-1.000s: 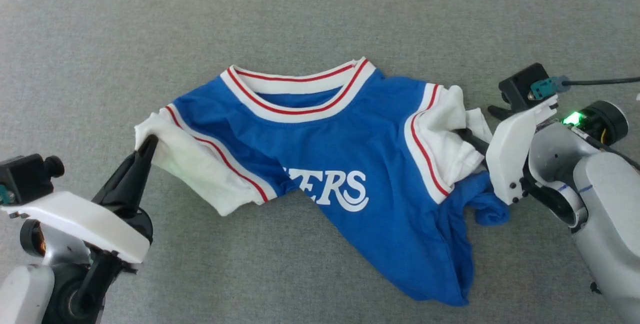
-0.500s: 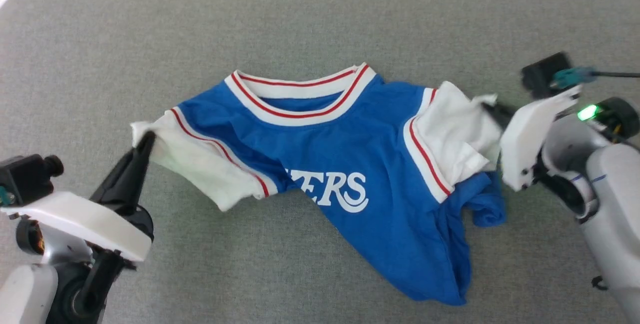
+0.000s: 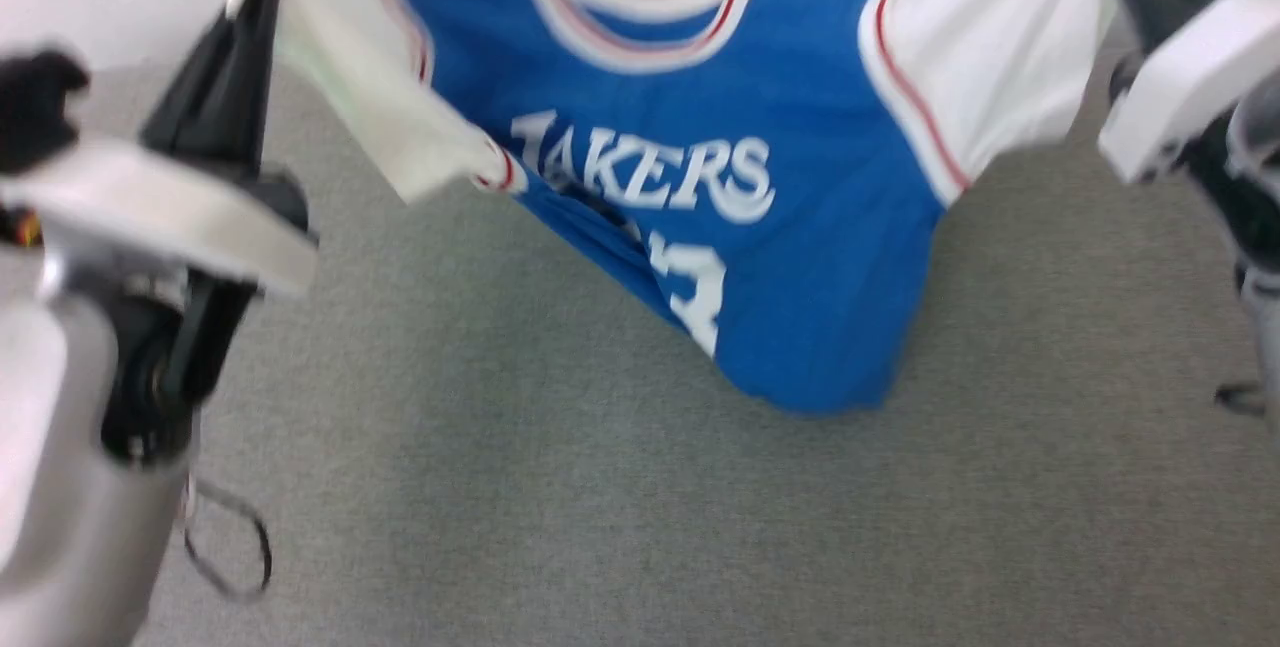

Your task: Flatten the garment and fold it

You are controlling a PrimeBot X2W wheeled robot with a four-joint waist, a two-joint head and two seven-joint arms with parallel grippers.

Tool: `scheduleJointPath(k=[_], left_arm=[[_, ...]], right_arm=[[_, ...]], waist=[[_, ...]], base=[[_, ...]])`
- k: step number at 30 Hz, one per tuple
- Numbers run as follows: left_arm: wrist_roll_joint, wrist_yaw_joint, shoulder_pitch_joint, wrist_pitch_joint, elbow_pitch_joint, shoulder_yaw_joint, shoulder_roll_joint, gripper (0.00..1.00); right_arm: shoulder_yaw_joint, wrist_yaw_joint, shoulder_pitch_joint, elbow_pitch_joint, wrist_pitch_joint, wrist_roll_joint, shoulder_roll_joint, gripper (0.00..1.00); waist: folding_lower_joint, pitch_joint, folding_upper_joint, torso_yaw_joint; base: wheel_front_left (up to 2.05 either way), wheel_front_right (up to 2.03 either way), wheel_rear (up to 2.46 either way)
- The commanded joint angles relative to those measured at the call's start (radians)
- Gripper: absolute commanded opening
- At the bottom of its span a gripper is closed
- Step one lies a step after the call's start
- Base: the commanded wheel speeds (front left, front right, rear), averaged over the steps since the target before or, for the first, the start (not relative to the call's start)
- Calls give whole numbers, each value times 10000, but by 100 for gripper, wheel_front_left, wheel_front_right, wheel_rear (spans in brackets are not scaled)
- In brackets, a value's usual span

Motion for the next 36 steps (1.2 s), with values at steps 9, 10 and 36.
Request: scheduleJointPath(k=[9, 10, 36], left_arm=[[554, -131, -4190, 1511, 2177, -907, -462, 0], [526, -102, -4527, 1688, 2434, -929, -528, 0], [2026, 668, -10752, 1910, 4994, -1287, -1068, 0]], right_arm=[[429, -9, -3126, 565, 638, -265, 215, 0], [458, -9, -3453, 733, 717, -256, 292, 0], [655, -9, -8994, 3100, 1311, -1424, 625, 0]], waist=[[0, -1714, 0, -1195], [0, -1805, 0, -1281], [0, 2084, 0, -1968]], base=[[0, 0, 0], [0, 0, 0], [0, 0, 0]])
